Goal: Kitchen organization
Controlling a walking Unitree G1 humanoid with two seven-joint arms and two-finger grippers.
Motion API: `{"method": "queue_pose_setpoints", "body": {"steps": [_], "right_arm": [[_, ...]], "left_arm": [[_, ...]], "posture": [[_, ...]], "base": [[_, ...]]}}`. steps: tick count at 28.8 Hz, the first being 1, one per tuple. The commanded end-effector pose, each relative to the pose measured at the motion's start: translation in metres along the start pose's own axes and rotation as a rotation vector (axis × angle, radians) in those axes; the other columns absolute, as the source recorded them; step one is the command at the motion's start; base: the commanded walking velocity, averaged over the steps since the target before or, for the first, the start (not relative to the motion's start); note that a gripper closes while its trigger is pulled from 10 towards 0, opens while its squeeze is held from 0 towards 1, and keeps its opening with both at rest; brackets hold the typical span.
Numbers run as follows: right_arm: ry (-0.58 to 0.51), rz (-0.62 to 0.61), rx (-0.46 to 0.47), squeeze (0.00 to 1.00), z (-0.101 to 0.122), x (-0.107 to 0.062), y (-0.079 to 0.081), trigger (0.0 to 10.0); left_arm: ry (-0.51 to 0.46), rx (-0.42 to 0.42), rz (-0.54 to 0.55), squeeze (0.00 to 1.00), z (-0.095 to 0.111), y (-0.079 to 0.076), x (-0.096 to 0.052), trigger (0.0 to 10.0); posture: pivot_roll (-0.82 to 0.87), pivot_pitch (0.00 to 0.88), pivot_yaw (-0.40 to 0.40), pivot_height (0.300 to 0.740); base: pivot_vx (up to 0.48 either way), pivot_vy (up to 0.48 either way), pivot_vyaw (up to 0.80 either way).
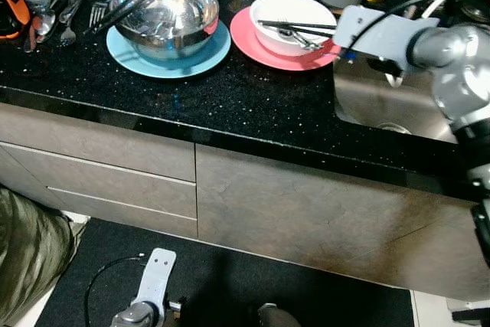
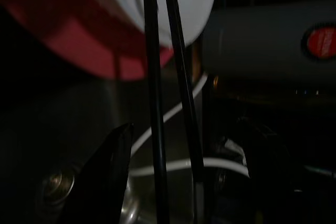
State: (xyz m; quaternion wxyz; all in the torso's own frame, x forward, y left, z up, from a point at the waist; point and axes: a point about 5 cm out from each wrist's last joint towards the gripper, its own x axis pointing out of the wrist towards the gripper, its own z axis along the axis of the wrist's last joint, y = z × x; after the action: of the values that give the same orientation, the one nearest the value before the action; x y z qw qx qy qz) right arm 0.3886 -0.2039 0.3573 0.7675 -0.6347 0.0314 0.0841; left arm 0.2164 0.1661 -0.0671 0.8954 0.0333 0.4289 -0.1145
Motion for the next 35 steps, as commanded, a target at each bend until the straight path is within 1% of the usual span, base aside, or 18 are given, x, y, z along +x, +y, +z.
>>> {"method": "queue_pose_setpoints", "body": {"steps": [1,5,6,8,9,30,35], "right_arm": [[0.007,-0.008,0.005,0.00,-0.001,0.001,-0.002,10.0],[-0.005,-0.036,0.016,0.00,0.005,0.004,-0.005,10.0],[-0.007,-0.034,0.019,0.00,0.006,0.003,-0.006,4.7],[-0.007,-0.035,0.020,0.00,0.006,0.004,-0.006,4.7],[-0.009,-0.029,0.019,0.00,0.006,0.004,-0.005,0.0],[-0.021,-0.021,0.020,0.00,0.008,0.006,-0.003,0.0],[-0.061,-0.046,0.037,0.00,0.012,0.005,-0.005,0.0]], "left_arm": [[0.043,-0.004,-0.008,0.00,-0.013,-0.003,-0.001,10.0],[0.042,-0.007,-0.008,0.00,-0.014,-0.004,-0.001,10.0],[0.042,-0.007,-0.008,0.00,-0.014,-0.005,-0.001,10.0],[0.042,-0.007,-0.009,0.00,-0.014,-0.005,-0.001,10.0],[0.042,-0.007,-0.009,0.00,-0.014,-0.005,-0.001,10.0],[0.047,-0.006,-0.010,0.00,-0.015,-0.005,-0.002,10.0],[0.047,-0.005,-0.009,0.00,-0.015,-0.004,-0.002,10.0]], "posture": [[-0.02,0.204,-0.046,0.740],[-0.02,0.199,-0.051,0.740],[-0.02,0.196,-0.051,0.740],[-0.02,0.196,-0.051,0.740],[-0.02,0.193,-0.052,0.740],[-0.02,0.193,-0.049,0.740],[-0.02,0.198,-0.048,0.740]], "base": [[0.000,0.000,0.00],[0.000,0.000,0.00],[0.000,0.000,0.00],[0.000,0.000,0.00],[0.000,0.000,0.00],[0.000,0.000,0.00],[0.000,0.000,0.00]]}}
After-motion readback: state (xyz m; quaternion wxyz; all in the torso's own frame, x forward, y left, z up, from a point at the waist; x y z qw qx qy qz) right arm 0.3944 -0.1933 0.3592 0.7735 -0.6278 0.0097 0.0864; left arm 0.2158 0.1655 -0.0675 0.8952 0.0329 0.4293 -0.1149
